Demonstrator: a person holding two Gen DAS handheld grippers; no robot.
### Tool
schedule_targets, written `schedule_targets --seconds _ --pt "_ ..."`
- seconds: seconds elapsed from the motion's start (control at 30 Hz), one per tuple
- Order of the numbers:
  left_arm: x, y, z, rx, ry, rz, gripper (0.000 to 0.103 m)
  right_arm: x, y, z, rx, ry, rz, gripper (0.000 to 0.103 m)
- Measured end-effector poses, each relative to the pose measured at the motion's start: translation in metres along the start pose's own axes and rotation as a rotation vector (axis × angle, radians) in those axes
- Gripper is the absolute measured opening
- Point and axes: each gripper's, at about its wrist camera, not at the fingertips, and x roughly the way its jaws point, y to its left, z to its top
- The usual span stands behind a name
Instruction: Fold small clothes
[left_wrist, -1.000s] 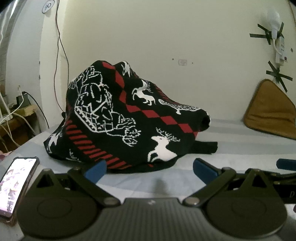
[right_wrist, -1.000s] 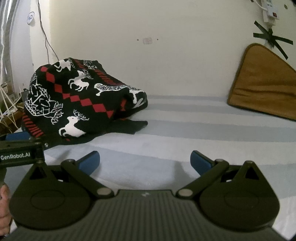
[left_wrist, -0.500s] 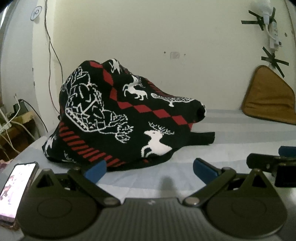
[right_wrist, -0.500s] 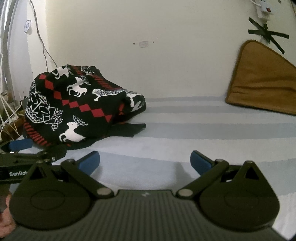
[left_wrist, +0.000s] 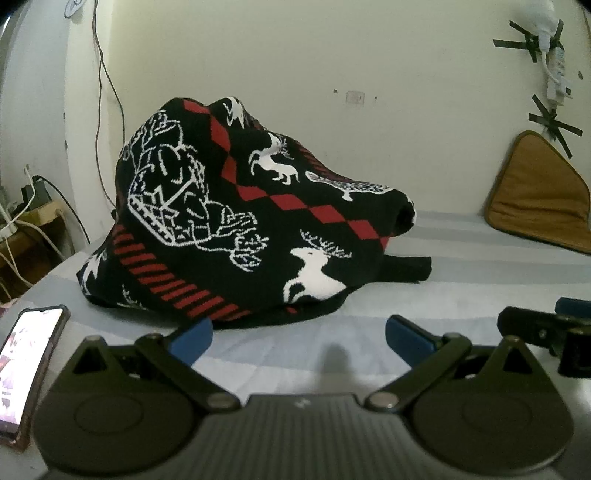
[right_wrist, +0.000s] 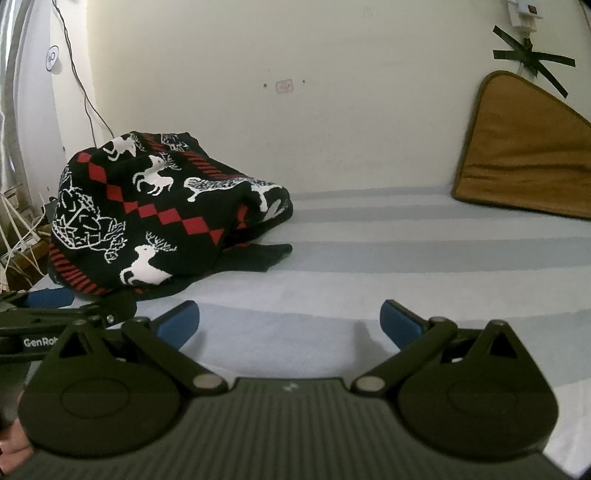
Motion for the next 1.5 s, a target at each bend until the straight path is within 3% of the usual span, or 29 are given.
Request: schedule_targets --seconds 1.5 --pt "0.0001 0.0056 0.0010 -0.037 0.009 -0.014 0.103 -0.0008 -0.0054 0.0001 0.021 -0.007 0.013 0.103"
